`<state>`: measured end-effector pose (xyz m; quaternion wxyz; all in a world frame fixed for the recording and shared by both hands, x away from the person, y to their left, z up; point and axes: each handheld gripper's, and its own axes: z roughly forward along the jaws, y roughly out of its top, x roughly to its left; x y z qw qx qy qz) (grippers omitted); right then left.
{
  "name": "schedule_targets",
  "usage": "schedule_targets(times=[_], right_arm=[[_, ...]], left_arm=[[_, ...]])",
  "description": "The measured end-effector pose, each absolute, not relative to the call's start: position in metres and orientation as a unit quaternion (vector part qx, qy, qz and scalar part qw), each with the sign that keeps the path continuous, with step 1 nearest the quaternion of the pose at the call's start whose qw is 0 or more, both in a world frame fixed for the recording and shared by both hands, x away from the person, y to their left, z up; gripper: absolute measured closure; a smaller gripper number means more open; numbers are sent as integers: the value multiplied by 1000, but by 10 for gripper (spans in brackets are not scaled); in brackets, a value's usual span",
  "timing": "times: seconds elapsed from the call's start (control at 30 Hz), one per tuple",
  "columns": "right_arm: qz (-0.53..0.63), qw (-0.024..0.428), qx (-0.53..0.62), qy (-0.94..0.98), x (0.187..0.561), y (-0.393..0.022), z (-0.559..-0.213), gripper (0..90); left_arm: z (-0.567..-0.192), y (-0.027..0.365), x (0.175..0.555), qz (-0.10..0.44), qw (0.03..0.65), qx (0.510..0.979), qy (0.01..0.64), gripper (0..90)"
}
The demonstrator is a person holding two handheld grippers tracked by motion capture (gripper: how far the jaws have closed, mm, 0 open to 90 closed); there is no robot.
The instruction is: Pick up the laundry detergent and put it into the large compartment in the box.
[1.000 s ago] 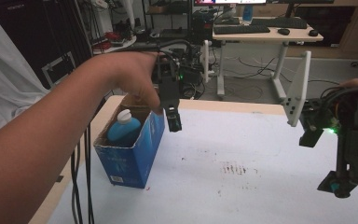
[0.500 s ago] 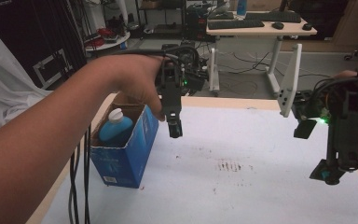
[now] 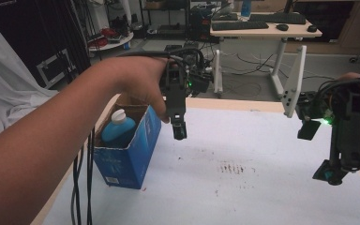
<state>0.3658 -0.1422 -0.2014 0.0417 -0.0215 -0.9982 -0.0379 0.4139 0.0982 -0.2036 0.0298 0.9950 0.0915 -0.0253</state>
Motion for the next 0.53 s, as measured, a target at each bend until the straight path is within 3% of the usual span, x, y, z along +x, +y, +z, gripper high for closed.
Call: schedule_targets(times=[0.53], right_arm=[[-40,41,-27,-998,369,-144,-202,44]], left_arm=[[-207,99,418,-31,26,994,97,127]])
